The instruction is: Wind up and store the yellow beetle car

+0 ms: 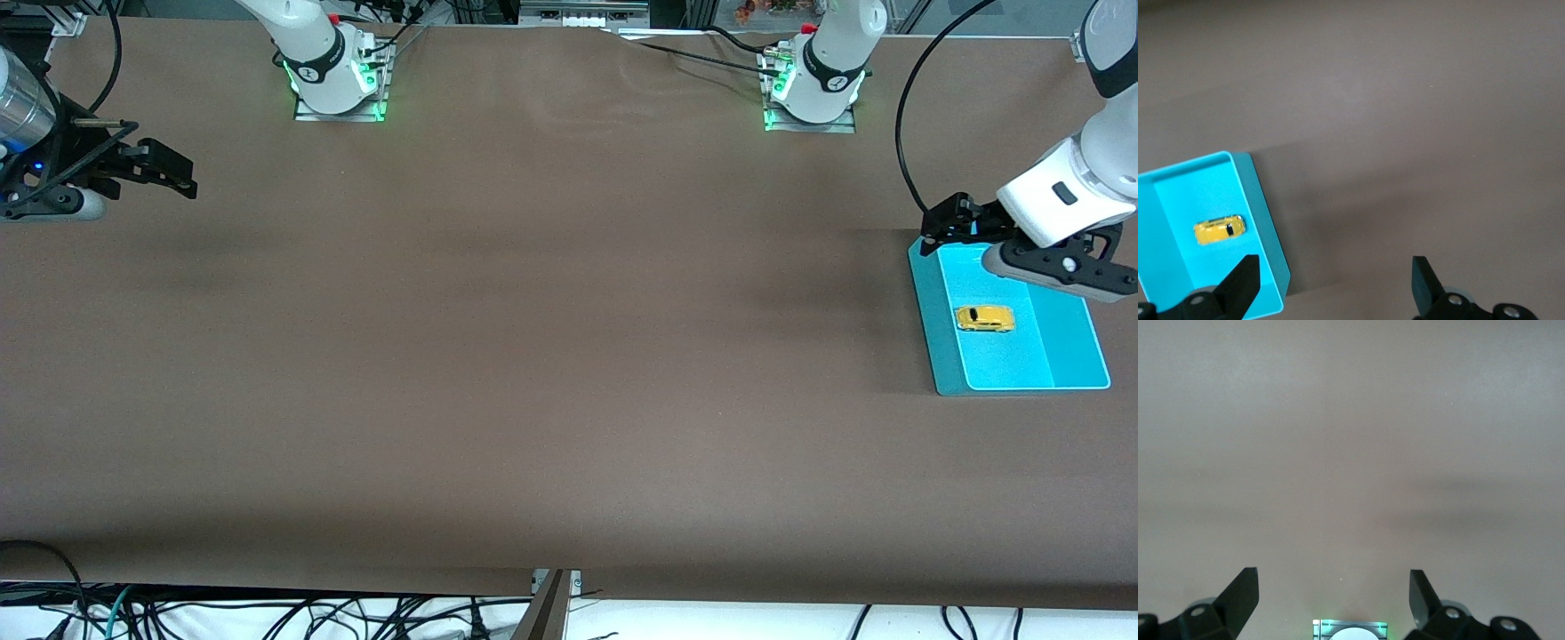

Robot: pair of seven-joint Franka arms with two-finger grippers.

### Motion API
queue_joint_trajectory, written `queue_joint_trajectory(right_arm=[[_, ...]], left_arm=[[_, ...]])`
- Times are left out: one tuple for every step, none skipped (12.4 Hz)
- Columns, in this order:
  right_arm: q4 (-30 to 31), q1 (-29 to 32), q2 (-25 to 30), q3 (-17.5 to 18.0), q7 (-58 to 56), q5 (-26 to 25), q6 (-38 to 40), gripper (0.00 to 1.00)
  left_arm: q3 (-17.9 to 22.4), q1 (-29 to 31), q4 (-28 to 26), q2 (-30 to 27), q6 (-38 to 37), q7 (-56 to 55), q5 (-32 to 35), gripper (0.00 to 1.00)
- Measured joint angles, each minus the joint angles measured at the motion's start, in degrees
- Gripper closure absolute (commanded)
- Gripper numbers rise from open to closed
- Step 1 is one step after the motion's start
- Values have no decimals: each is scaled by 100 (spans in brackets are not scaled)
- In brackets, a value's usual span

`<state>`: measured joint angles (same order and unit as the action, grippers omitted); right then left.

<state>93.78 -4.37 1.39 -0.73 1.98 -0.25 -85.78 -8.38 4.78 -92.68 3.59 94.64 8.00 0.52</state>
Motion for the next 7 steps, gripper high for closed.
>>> queue_joint_trajectory(right_arm=[[0,0,0,0,0,0,0,0],[0,0,0,0,0,0,0,0],[-1,0,0,0,0,0,0,0],[-1,0,0,0,0,0,0,0],[-1,0,0,0,0,0,0,0],[-1,0,0,0,0,0,0,0],[-2,0,0,0,0,0,-1,0]], left_arm=[[205,-141,-141,-119,50,-152,-16,0],[305,-210,-224,-204,73,-271,-22,0],[335,-232,-269,-259,80,-344,-23,0],[340,-242,-299,-286,88,-393,-23,0],[341,-252,-317,-295,96,-425,-23,0],[341,-266,-327,-295,98,-439,-24,0],[341,-280,-334,-295,98,-450,-24,0]])
